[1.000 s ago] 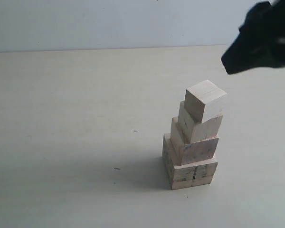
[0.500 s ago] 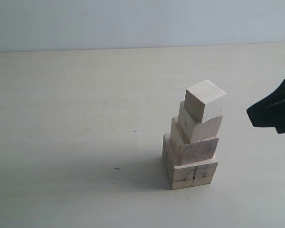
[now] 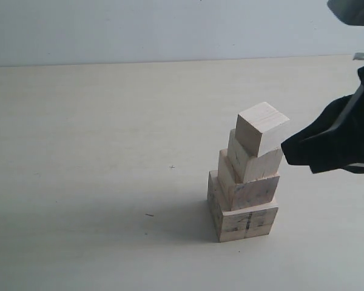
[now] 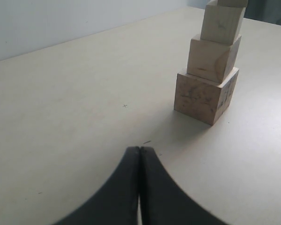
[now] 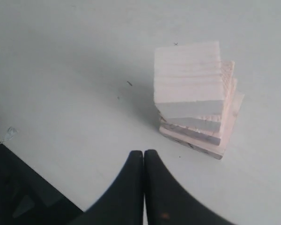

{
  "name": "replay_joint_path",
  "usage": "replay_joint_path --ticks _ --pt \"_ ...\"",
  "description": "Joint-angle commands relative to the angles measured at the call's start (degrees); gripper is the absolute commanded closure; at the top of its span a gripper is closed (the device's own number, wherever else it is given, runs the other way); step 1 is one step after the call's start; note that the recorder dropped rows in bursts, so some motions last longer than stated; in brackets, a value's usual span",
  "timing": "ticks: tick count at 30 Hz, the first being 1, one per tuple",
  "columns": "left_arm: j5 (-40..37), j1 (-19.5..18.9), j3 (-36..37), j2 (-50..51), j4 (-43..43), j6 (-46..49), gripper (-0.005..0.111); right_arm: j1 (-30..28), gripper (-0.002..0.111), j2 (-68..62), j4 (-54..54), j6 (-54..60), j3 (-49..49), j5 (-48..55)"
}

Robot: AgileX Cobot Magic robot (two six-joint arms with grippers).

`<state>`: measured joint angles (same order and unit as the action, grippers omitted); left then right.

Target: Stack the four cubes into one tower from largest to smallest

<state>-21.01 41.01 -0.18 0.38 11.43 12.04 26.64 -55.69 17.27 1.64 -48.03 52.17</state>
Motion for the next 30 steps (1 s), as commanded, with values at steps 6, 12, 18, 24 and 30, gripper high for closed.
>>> replay_joint_path --ticks 6,12,18,24,30 --pt "0.3 -0.1 0.2 -0.4 -0.2 0.0 0.107 0.0 0.108 -3.7 0.4 1.8 0.3 -3.3" --pt "0.3 -0.1 0.2 -0.4 -0.2 0.0 0.107 0.0 0.108 -5.0 0.4 2.8 0.3 -4.0" --pt "0.3 -0.1 0.2 -0.4 -0.2 0.0 0.107 0.0 0.108 -6.3 0.4 3.1 0.3 -5.4" --pt "0.3 -0.1 0.2 -0.4 -0.2 0.0 0.107 0.0 0.108 -7.1 0.4 3.2 0.3 -6.0" --pt "0.3 -0.1 0.2 -0.4 -0.2 0.0 0.107 0.0 0.108 -7.1 0.4 3.4 0.3 -7.5"
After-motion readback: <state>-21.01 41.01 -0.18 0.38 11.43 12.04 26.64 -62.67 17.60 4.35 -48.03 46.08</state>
